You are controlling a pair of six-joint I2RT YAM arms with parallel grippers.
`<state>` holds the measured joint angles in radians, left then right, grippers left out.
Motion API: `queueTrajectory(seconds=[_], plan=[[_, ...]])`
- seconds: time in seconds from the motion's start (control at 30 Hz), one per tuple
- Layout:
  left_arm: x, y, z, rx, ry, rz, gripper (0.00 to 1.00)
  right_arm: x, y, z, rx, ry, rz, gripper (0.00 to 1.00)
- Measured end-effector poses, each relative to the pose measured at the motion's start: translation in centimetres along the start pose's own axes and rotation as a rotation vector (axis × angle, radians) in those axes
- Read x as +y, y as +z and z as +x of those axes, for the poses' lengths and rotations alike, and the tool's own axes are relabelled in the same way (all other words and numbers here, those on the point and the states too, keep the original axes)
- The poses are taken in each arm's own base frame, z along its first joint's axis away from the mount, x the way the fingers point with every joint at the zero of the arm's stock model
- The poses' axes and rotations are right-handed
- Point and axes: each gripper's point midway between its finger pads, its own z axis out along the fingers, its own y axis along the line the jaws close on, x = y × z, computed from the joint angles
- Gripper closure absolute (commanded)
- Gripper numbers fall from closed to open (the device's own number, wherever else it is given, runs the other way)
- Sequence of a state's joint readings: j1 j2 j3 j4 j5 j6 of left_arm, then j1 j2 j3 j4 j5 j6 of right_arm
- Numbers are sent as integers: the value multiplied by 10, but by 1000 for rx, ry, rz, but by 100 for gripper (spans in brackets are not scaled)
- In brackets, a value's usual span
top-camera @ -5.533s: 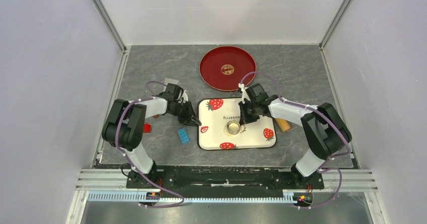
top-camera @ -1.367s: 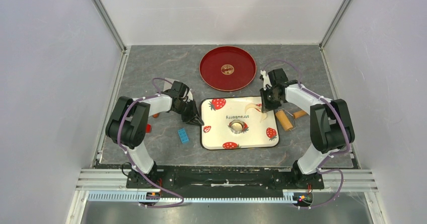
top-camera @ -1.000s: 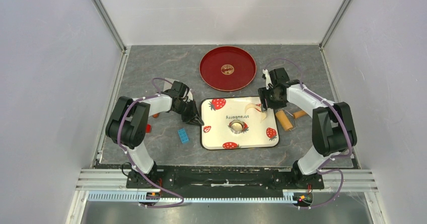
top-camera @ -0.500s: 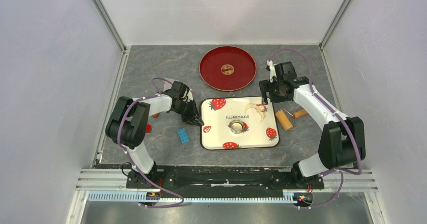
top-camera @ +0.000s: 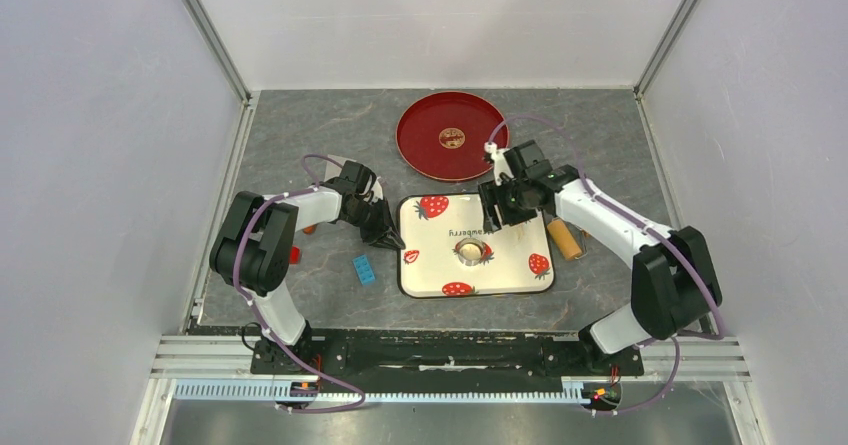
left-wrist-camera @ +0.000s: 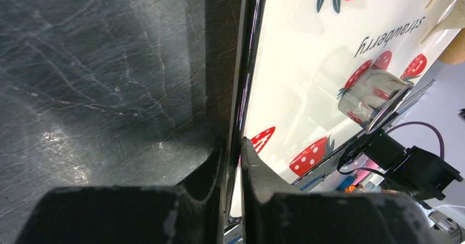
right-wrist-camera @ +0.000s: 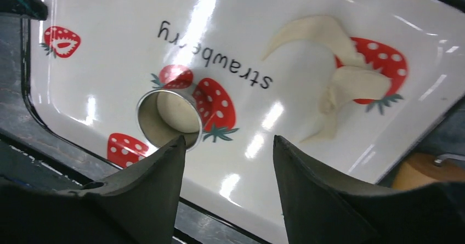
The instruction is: Roll out the dumpling wrappers from the dough
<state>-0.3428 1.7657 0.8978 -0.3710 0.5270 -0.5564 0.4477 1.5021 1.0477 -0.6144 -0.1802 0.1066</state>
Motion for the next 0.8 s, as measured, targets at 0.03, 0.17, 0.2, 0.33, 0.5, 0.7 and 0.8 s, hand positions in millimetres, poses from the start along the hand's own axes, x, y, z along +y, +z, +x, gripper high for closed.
queueTrajectory(seconds=[0.03, 0.17, 0.2, 0.33, 0.5, 0.7, 0.8], plan=[[0, 0, 0, 0, 0, 0, 98, 8, 4, 2, 6, -8, -15, 41], [0, 0, 0, 0, 0, 0, 98, 24, 19, 11, 41, -18, -43, 45], [0, 0, 0, 0, 0, 0, 98, 26, 22, 14, 51, -19, -45, 47], [0, 0, 0, 0, 0, 0, 98, 32, 35, 26, 92, -15, -50, 58], [0, 0, 0, 0, 0, 0, 98, 35, 44, 33, 116, -10, -52, 68], [0, 0, 0, 0, 0, 0, 98, 38, 51, 38, 134, -10, -62, 80], [0, 0, 0, 0, 0, 0, 98, 38, 53, 39, 138, -10, -62, 90]])
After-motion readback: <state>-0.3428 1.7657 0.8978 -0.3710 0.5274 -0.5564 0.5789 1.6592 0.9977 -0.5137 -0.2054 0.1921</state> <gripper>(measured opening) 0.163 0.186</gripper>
